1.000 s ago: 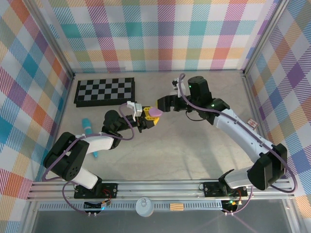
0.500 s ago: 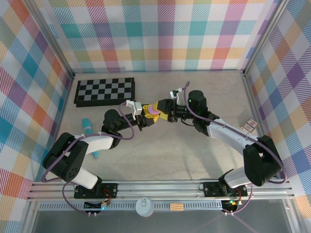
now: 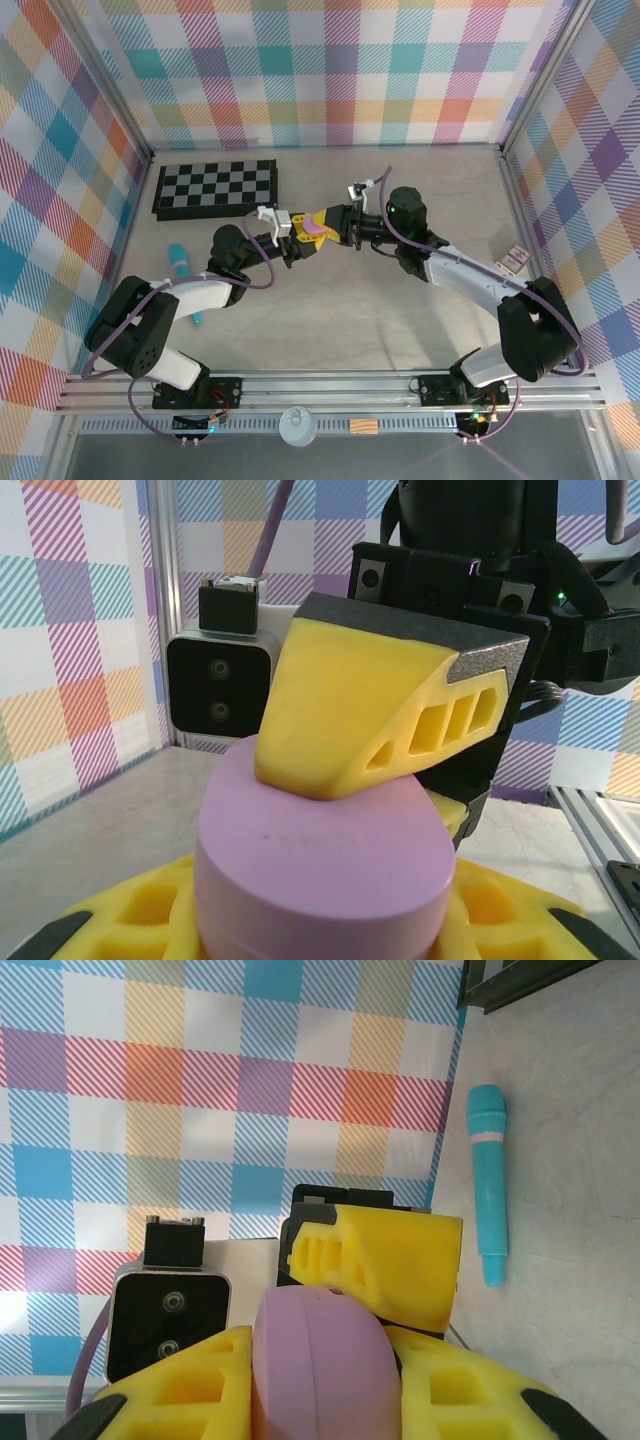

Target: Insert the wireless bluetooth earbuds into the charging case

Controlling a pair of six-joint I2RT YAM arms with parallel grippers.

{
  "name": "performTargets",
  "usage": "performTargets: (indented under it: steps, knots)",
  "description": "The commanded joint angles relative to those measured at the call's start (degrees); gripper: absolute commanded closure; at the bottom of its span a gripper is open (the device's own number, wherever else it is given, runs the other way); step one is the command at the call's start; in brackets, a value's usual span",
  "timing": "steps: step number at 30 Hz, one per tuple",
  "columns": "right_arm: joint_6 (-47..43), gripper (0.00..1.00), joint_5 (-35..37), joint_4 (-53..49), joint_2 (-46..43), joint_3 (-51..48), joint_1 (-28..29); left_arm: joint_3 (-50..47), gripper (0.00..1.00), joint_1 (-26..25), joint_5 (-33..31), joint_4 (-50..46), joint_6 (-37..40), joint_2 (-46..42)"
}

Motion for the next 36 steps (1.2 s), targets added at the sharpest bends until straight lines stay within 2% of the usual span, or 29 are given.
performTargets:
  steps: [1,6,14,19,22,25,29,32,34,36]
  knots:
    - [-1.82,0.86,0.62,-1.89,-1.19,0.26,0.46,0.15,0.57,0.33,-1.58,0.56,2.68,-1.74]
    - [-5.12,0.89,2.01,-6.81,-2.49,1.06,0.22,-0.12,0.38,0.33,-2.96,-3.02,4.64,-3.06]
    - [-5.27,0.92,2.34,-7.63,-2.28,1.47,0.12,-0.36,0.31,0.33,-3.4,-5.96,6.28,-4.26]
    - [-5.68,0.93,2.93,-7.95,-1.88,1.36,-0.05,-1.1,0.15,0.33,-4.41,-8.71,7.51,-6.03]
    - [-6.4,0.94,3.56,-8.54,-1.96,1.01,-0.48,-1.57,0.01,0.33,-4.89,-9.64,7.99,-6.65]
    - [-9.15,0.95,6.33,-11.96,-2.65,0.0,-1.85,-2.89,0.0,0.33,-5.97,-10.05,8.91,-7.61]
    - [-16.48,0.95,12.25,-20.4,-2.41,-1.46,-5.0,-5.47,0.0,0.09,-6.58,-15.77,11.32,-9.9]
    - [-24.82,0.95,18.66,-29.09,-1.03,-1.15,-6.96,-5.73,0.0,-2.04,-7.08,-26.77,16.85,-11.99]
    - [-27.79,0.95,19.91,-30.09,0.95,-1.82,-8.59,-4.92,0.0,-4.63,-8.9,-35.48,21.58,-13.08]
    - [-29.36,0.95,19.58,-29.49,3.19,-2.26,-9.99,-4.78,0.0,-6.67,-11.17,-39.28,23.42,-13.09]
